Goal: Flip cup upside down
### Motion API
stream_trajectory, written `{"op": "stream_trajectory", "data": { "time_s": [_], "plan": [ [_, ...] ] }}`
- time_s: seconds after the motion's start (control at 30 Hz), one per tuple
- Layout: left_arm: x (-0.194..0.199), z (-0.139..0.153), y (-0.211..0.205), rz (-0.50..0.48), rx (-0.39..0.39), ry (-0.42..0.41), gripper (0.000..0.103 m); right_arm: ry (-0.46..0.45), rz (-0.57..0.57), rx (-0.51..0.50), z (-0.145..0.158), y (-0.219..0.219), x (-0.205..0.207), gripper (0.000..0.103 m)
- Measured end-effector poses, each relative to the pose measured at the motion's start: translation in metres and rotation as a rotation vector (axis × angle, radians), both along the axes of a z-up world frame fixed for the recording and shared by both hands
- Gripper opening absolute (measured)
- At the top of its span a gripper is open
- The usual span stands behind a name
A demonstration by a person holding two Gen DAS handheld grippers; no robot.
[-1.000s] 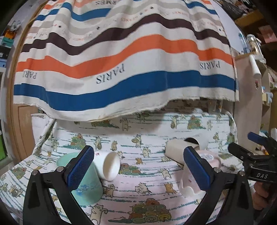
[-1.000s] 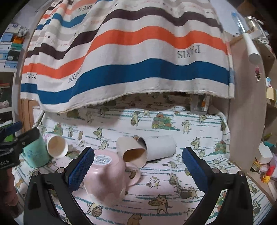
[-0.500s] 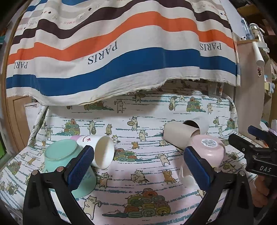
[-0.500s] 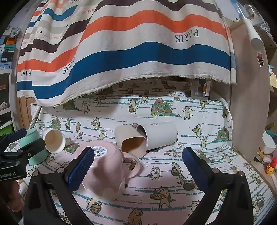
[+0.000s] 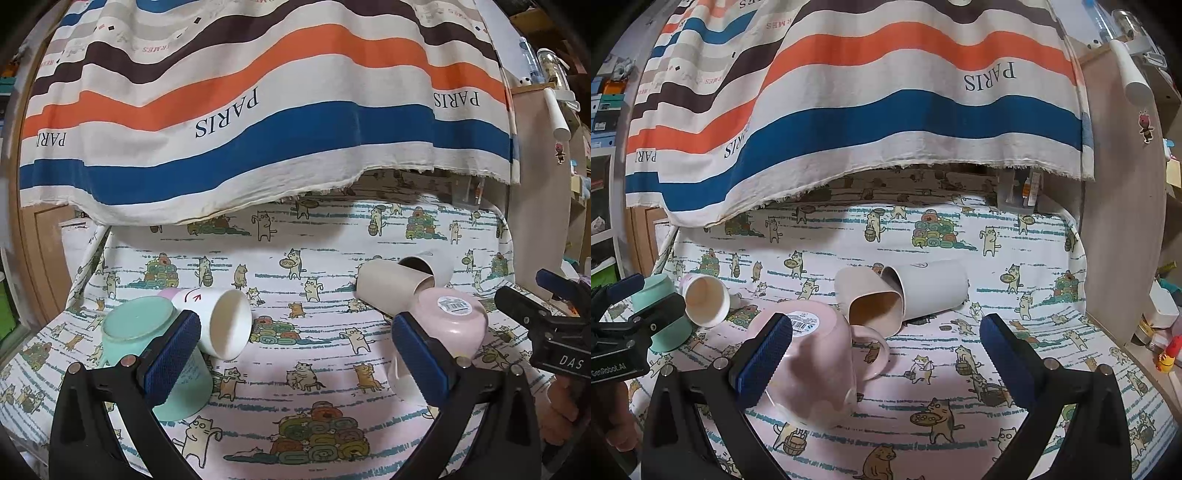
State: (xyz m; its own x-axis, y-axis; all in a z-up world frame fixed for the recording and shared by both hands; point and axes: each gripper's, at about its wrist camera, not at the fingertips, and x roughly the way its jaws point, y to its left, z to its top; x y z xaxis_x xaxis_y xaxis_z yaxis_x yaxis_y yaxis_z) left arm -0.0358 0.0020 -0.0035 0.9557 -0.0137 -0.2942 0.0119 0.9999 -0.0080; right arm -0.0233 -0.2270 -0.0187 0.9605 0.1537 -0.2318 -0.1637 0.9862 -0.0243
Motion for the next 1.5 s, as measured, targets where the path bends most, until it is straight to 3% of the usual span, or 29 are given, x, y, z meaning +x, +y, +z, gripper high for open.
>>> {"op": "stream_trajectory", "data": {
  "time_s": [1.5],
  "plan": [
    [0.0008, -0.0002, 0.0022, 0.019, 0.0, 0.0, 0.103, -0.001, -0.019, 0.003, -0.0001, -0.0036, 0.0002, 0.102]
  ]
}}
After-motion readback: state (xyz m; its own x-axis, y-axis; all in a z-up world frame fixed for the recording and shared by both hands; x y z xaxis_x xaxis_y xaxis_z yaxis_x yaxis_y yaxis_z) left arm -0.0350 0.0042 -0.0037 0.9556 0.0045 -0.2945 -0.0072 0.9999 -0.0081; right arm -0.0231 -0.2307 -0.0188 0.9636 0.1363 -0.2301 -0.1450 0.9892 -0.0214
